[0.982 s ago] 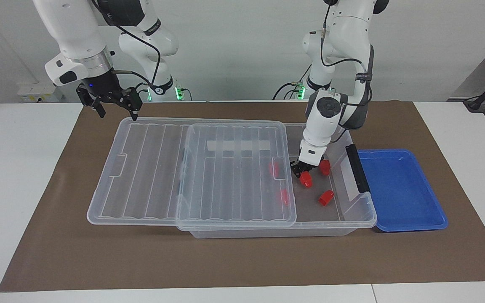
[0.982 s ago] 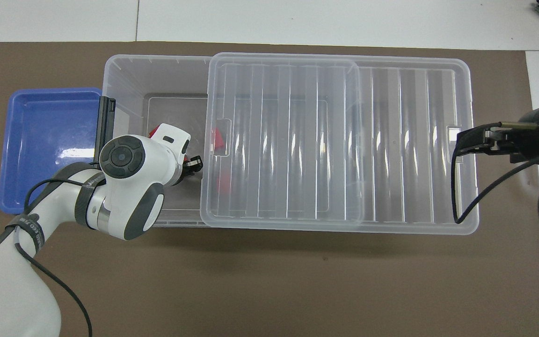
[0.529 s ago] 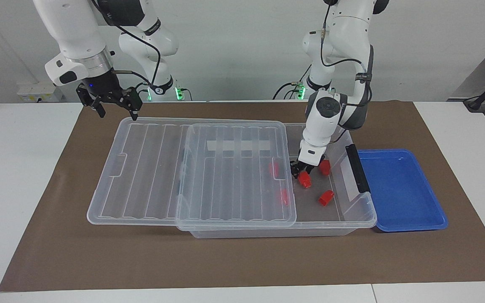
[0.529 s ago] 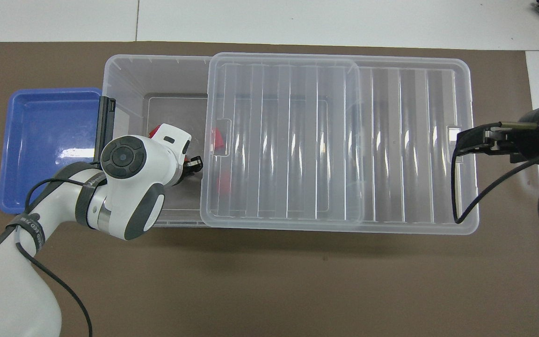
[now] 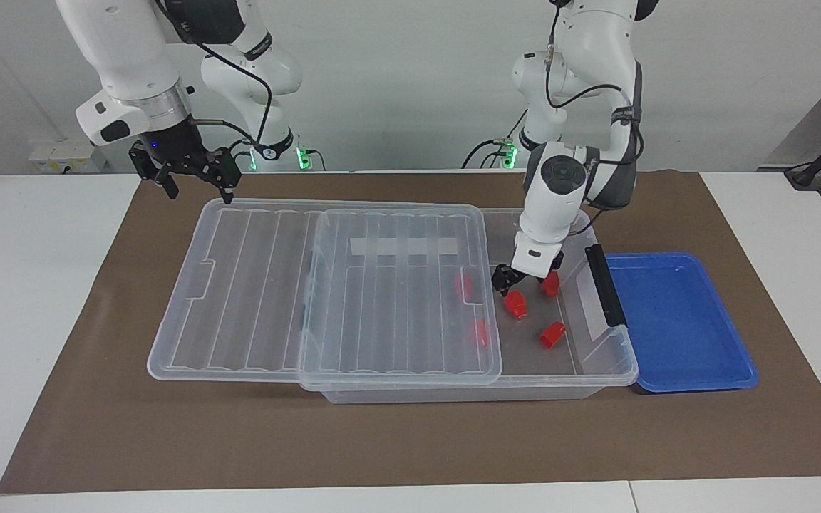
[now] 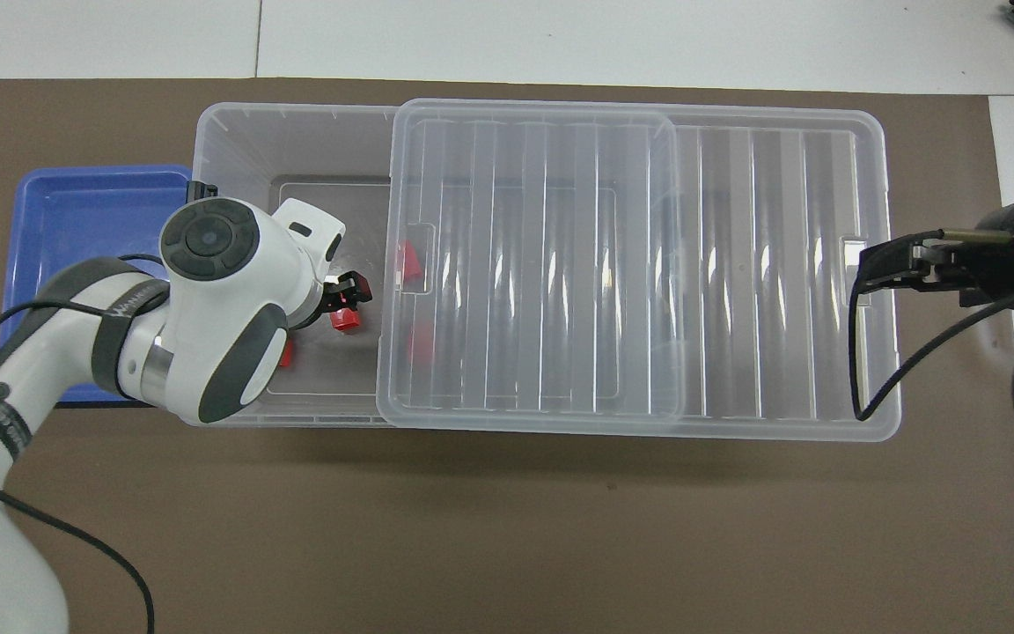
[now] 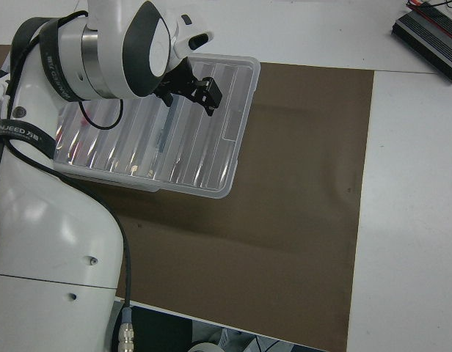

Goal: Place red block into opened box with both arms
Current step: 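Withdraw the left gripper back over the blue tray, then reach the right gripper to the edge of the clear lid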

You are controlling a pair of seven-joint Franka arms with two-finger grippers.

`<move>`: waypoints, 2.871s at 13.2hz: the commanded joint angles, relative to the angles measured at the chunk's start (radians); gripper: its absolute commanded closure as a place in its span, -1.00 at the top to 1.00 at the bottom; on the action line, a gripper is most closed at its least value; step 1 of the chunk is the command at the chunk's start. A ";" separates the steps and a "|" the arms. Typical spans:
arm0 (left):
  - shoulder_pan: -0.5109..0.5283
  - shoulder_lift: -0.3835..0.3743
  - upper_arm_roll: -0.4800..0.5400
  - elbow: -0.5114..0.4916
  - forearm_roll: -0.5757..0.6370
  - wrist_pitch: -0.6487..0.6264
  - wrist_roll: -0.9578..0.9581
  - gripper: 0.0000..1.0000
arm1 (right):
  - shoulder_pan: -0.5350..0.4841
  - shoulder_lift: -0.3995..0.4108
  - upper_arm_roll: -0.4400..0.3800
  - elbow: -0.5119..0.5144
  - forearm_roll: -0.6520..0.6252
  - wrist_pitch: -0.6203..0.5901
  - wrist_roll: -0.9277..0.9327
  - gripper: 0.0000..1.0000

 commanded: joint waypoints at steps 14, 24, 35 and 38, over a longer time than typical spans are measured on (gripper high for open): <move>0.208 -0.277 0.025 0.190 0.024 -0.442 0.374 1.00 | -0.013 -0.019 0.003 -0.021 0.014 -0.002 0.010 1.00; 0.201 -0.278 0.113 0.195 -0.143 -0.429 0.382 1.00 | -0.015 -0.022 0.003 -0.028 0.006 0.007 0.013 1.00; 0.164 -0.278 0.171 0.193 -0.143 -0.426 0.382 1.00 | -0.148 -0.019 0.003 -0.171 0.016 0.261 -0.066 -1.00; 0.164 -0.278 0.171 0.192 -0.143 -0.425 0.379 1.00 | -0.191 0.021 0.003 -0.189 0.016 0.344 -0.065 -1.00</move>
